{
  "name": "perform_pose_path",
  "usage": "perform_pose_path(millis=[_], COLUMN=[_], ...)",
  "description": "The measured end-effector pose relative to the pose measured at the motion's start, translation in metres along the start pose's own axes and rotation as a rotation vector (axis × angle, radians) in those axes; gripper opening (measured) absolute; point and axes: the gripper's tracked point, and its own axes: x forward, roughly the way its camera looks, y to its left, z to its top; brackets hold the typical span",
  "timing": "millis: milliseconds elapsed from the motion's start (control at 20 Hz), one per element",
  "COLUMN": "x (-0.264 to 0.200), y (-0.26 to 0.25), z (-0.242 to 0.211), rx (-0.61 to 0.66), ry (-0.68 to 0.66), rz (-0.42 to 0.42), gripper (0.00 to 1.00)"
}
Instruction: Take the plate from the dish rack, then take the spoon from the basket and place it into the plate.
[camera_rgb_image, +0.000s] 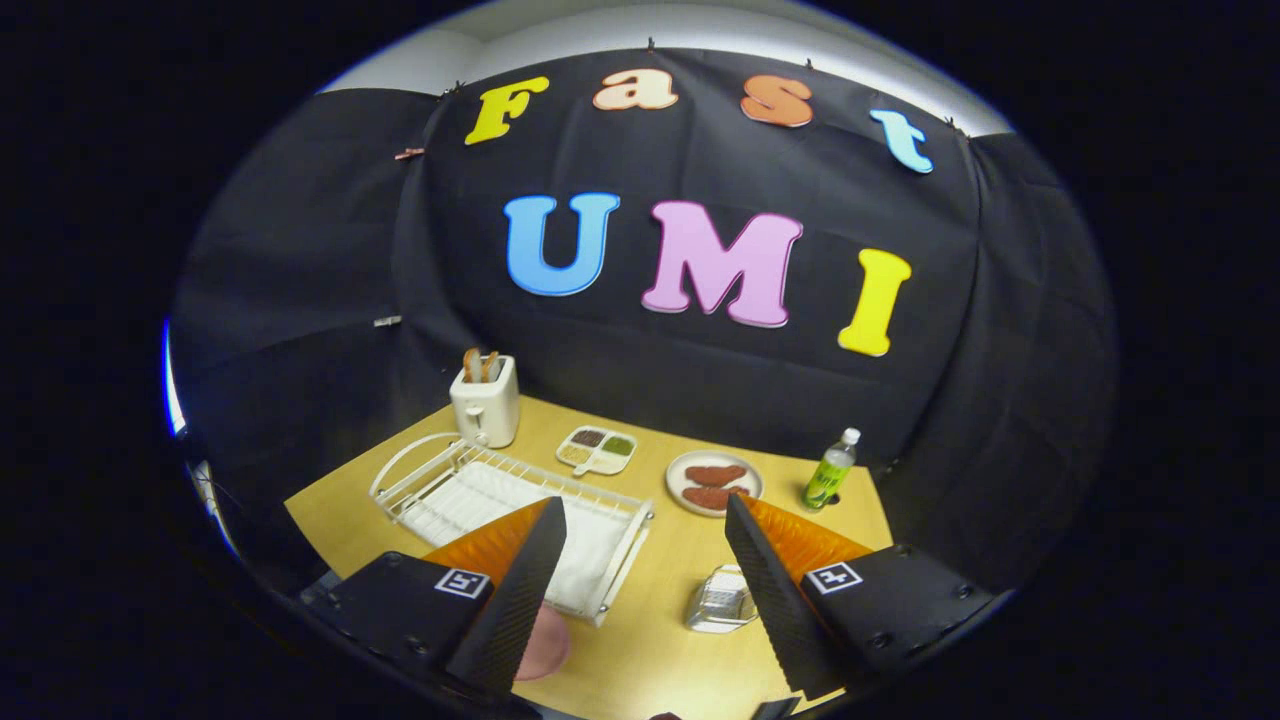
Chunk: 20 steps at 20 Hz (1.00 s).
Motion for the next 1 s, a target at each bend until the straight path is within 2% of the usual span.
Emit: perform_pose_path(millis=[200, 450, 1000], x=[-0.012, -0.018, -0.015], y=[-0.045, -0.093, -0.122], z=[0.033, 0.042, 0.039], rx=[0.003, -0.031, -0.011], ry=[-0.074, -0.107, -0.134], rz=[-0.063, -0.104, -0.098], gripper=[0.98, 0.98, 0.98])
